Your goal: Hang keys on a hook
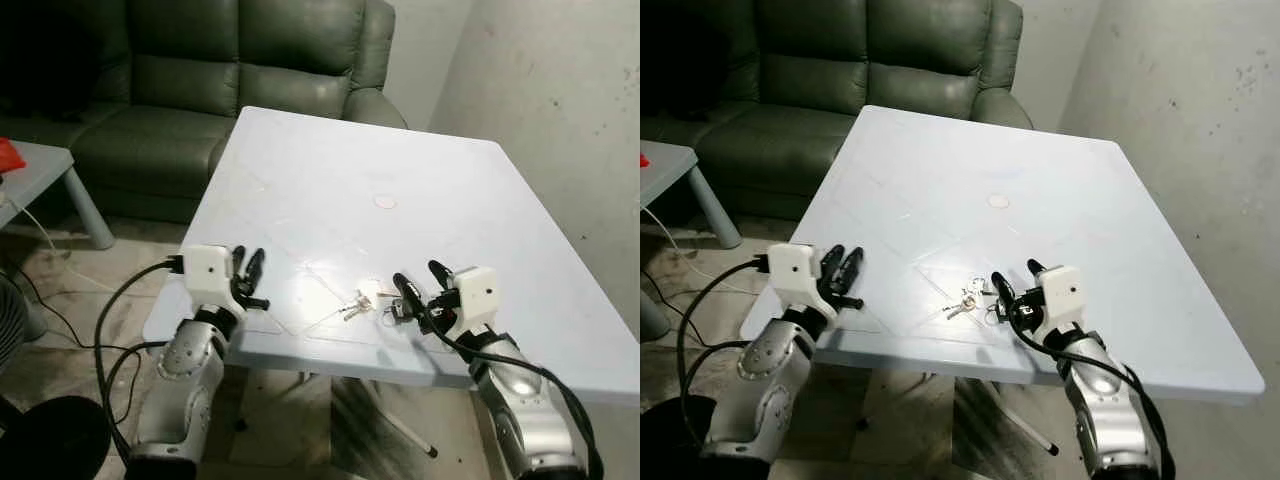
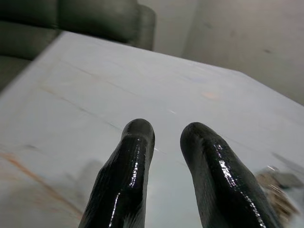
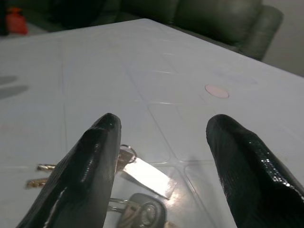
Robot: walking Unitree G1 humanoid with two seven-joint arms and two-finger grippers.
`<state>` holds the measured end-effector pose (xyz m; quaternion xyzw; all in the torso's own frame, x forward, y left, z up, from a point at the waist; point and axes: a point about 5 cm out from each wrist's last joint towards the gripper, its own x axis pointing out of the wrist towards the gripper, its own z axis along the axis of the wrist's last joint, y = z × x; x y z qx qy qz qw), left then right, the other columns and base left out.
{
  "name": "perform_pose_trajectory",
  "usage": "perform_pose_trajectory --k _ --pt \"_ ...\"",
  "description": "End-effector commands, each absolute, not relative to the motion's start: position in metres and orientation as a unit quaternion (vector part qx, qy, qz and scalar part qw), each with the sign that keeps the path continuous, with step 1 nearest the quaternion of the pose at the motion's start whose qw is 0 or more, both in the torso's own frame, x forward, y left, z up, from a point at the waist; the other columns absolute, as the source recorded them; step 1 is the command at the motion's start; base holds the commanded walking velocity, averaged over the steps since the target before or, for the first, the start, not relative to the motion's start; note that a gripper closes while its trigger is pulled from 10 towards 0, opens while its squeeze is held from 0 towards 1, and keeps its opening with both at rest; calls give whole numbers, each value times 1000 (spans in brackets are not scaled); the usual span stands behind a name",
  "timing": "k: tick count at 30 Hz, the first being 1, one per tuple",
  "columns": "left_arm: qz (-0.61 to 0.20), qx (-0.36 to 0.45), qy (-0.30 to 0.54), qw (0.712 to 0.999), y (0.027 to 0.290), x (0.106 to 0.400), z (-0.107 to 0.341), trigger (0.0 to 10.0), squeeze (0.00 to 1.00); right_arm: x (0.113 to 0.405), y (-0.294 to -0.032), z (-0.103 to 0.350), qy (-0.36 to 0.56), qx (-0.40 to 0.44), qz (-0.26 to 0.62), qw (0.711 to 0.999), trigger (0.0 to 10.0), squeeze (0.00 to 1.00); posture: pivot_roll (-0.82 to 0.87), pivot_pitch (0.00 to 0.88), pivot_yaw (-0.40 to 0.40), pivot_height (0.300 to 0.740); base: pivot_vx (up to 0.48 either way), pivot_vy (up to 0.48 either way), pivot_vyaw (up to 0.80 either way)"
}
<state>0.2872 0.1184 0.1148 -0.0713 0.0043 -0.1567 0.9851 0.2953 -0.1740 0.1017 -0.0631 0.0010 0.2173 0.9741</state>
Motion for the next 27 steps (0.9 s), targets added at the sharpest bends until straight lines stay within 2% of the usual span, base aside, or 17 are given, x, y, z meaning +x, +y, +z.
perform_pose_trajectory --k 1,6,14,27 --pt "-172 -66 -2 983 113 285 120 10000 0 298 -175 104 -1 -81 234 969 10000 0 77 31 -112 740 0 0 0" --pt "-202 -61 1 978 103 277 118 10000 0 305 -180 104 12 -118 284 951 10000 0 82 50 -116 740 0 0 0" --pt "-218 -58 7 974 98 271 117 10000 0 300 -188 100 37 -113 376 919 10000 0 85 62 -115 740 0 0 0" --pt "-239 -59 12 969 93 269 119 10000 0 304 -185 96 15 -192 376 906 10000 0 88 69 -111 740 0 0 0"
